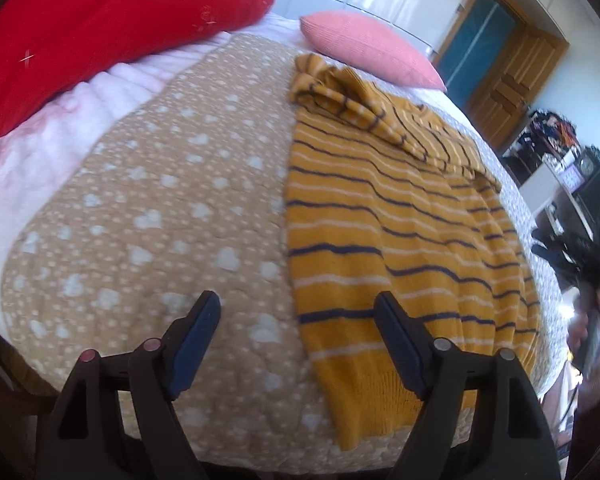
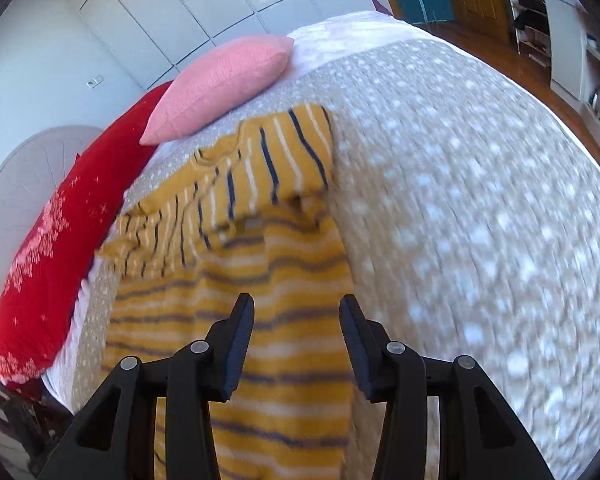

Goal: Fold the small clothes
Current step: 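Grasp the sweater hem with the left tool while the right tool grasps it too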

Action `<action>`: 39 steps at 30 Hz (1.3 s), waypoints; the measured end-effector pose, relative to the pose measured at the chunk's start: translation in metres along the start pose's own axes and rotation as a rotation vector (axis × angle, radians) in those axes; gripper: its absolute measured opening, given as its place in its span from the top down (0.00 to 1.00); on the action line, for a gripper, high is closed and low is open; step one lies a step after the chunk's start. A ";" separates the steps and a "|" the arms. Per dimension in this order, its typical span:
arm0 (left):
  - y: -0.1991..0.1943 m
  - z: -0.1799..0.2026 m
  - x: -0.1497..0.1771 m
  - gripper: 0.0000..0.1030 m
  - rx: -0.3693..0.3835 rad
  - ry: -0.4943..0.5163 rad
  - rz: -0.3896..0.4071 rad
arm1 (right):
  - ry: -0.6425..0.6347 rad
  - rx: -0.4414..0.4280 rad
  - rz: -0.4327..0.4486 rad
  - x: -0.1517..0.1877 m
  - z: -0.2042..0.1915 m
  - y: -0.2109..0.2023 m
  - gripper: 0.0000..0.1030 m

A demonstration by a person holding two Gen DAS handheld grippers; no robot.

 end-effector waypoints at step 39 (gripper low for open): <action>-0.020 0.003 0.012 0.31 0.277 -0.118 -0.082 | 0.136 -0.383 -0.001 0.109 -0.038 0.007 0.44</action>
Point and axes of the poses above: each gripper's, at about its wrist camera, not at the fingertips, and y roughly the way its jaws point, z to its right, x to its underside, the point moved 4 cm from there along y, roughly the way its jaws point, and after that the axes turned 9 degrees about -y, right-handed, at the moved point
